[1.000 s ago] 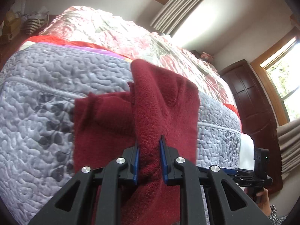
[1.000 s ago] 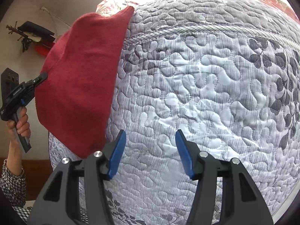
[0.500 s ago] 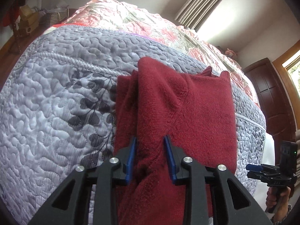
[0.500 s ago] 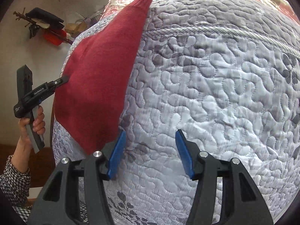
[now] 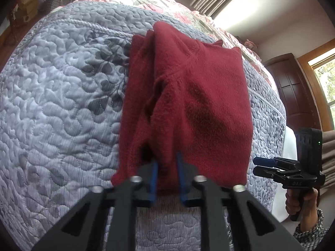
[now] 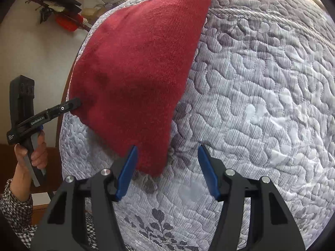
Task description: Fold small clothes
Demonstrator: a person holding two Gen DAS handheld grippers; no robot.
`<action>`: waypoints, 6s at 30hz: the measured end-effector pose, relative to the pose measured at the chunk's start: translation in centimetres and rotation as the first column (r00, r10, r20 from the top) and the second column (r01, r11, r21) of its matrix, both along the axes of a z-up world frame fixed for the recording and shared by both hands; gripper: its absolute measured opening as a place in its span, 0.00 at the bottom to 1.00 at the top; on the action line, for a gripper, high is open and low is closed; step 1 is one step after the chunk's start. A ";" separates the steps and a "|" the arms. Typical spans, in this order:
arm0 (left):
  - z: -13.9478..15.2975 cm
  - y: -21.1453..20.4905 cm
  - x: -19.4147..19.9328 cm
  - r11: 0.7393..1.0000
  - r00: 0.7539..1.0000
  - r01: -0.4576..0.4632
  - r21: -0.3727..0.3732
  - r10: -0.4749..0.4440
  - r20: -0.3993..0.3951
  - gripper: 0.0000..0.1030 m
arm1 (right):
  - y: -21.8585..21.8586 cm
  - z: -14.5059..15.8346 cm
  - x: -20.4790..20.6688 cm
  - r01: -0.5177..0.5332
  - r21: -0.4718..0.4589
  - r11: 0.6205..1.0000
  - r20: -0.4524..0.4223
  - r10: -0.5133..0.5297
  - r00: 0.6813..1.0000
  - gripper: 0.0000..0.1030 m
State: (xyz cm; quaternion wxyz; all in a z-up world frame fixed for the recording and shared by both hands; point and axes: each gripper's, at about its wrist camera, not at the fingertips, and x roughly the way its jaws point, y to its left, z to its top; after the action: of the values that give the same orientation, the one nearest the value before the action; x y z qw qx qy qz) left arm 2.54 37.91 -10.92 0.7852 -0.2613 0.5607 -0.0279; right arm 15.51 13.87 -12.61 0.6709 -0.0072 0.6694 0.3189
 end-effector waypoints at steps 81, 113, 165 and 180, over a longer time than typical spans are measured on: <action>0.6 7.2 10.5 0.997 1.000 -0.010 -0.072 0.011 0.011 0.75 | 2.7 2.2 12.2 0.091 0.108 0.990 0.041 -0.096 0.995 0.75; -6.4 1.4 15.3 0.961 0.993 0.086 -0.263 -0.105 -0.061 0.87 | 6.7 -4.8 13.0 0.136 0.200 0.970 -0.164 -0.104 0.981 0.48; 0.2 -19.6 5.7 0.970 0.968 0.233 0.071 -0.238 0.079 0.72 | -20.3 1.5 -1.9 0.294 0.115 0.949 -0.004 -0.295 0.955 0.74; -3.7 -19.2 0.7 0.985 0.986 0.167 0.049 -0.166 -0.024 0.72 | -23.5 -3.9 -10.2 0.398 0.202 0.895 -0.230 -0.351 0.907 0.22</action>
State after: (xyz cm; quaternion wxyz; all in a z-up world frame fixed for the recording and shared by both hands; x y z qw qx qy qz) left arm 3.21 18.74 -14.62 0.7809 -0.1939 0.5888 -0.0766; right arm 5.33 -9.66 -16.47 0.6494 0.2351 0.6739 0.2624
